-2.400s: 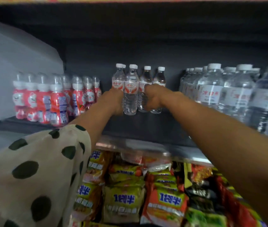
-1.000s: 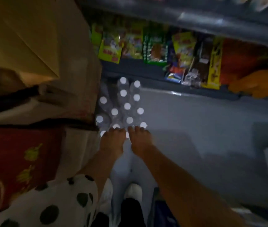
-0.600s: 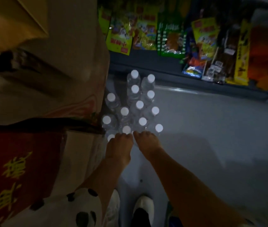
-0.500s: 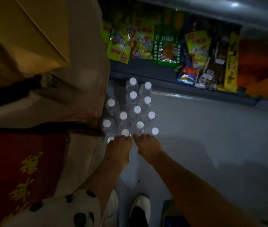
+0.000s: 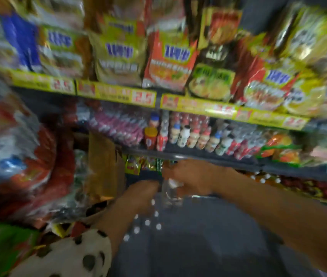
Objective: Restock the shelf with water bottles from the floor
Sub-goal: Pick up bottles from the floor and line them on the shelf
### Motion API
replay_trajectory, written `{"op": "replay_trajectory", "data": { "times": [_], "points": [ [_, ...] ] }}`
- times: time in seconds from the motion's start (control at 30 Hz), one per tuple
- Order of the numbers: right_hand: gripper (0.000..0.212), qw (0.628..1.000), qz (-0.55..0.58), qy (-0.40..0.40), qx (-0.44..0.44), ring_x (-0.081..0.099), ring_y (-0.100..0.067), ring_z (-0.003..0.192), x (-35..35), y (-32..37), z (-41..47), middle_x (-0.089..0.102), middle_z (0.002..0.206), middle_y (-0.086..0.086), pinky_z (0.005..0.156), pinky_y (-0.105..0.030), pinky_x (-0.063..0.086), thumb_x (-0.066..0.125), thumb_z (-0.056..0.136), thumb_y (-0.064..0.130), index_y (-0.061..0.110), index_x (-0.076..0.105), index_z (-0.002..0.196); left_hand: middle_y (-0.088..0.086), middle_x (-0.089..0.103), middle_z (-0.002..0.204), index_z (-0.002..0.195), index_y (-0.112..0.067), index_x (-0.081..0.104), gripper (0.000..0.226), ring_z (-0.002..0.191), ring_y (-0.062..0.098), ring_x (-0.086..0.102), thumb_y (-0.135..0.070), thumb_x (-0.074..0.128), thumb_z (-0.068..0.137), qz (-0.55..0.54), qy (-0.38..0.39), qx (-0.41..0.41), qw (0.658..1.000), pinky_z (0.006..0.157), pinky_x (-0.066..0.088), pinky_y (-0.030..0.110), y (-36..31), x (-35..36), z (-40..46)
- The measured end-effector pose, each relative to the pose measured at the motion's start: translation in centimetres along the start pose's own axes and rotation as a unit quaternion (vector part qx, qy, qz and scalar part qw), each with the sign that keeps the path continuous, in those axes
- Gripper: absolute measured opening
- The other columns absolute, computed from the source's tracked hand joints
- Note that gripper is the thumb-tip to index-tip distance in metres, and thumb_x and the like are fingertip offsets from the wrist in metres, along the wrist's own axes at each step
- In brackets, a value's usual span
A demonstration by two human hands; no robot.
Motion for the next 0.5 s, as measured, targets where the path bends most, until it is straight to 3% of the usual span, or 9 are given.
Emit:
{"op": "replay_trajectory", "data": {
  "times": [0.1, 0.2, 0.27, 0.33, 0.5],
  "points": [
    [0.025, 0.998, -0.011, -0.059, -0.007, 0.049, -0.020, 0.072, -11.0, 1.0, -4.1, 0.056, 0.084, -0.001, 0.067, -0.033, 0.045, 0.066, 0.081, 0.027, 0.020, 0.050, 0.099, -0.006, 0.064, 0.118, 0.118, -0.026, 0.058, 0.069, 0.108, 0.017, 0.061, -0.044, 0.078, 0.055, -0.046, -0.022, 0.070, 0.996, 0.091, 0.052, 0.035, -3.8, -7.8, -2.6],
    [0.024, 0.995, -0.017, -0.101, -0.001, 0.041, -0.015, 0.065, -20.0, 2.1, -7.6, 0.045, 0.075, 0.004, 0.058, -0.032, 0.034, 0.066, 0.085, 0.026, 0.016, 0.050, 0.099, -0.020, 0.066, 0.106, 0.110, -0.027, 0.062, 0.057, 0.103, 0.006, 0.062, -0.032, 0.088, 0.059, -0.118, -0.072, 0.114, 0.984, 0.090, 0.051, 0.026, -6.7, -15.6, -6.1],
    [0.021, 0.990, -0.006, -0.142, 0.007, 0.039, -0.014, 0.064, -25.5, 2.9, -9.5, 0.043, 0.071, 0.008, 0.054, -0.028, 0.030, 0.067, 0.082, 0.022, 0.012, 0.053, 0.094, -0.016, 0.066, 0.108, 0.114, -0.022, 0.062, 0.059, 0.105, 0.007, 0.062, -0.024, 0.090, 0.061, -0.152, -0.096, 0.127, 0.975, 0.092, 0.050, 0.026, -7.9, -19.9, -7.9],
    [0.017, 0.983, -0.013, -0.183, 0.004, 0.038, -0.011, 0.060, -30.2, 3.8, -10.6, 0.041, 0.066, 0.012, 0.049, -0.017, 0.028, 0.068, 0.081, 0.020, 0.015, 0.053, 0.084, -0.009, 0.066, 0.117, 0.118, -0.021, 0.062, 0.065, 0.110, 0.010, 0.062, -0.027, 0.090, 0.060, -0.176, -0.114, 0.148, 0.967, 0.096, 0.051, 0.035, -8.8, -23.5, -9.4],
    [0.025, 0.967, -0.025, -0.253, 0.025, 0.038, -0.012, 0.055, -38.2, 5.0, -11.0, 0.043, 0.061, -0.001, 0.051, -0.030, 0.031, 0.069, 0.078, 0.025, 0.011, 0.052, 0.066, -0.007, 0.068, 0.113, 0.117, -0.020, 0.061, 0.057, 0.106, 0.010, 0.064, -0.023, 0.087, 0.067, -0.159, -0.135, 0.157, 0.965, 0.093, 0.053, 0.037, -9.5, -30.9, -12.2]
  ]
}}
Point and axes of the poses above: each hand's wrist, its own z-axis towards the middle knuckle, its own x-axis out of the palm, y = z × x, the point moved 9 cm from there along z, towards the middle knuckle
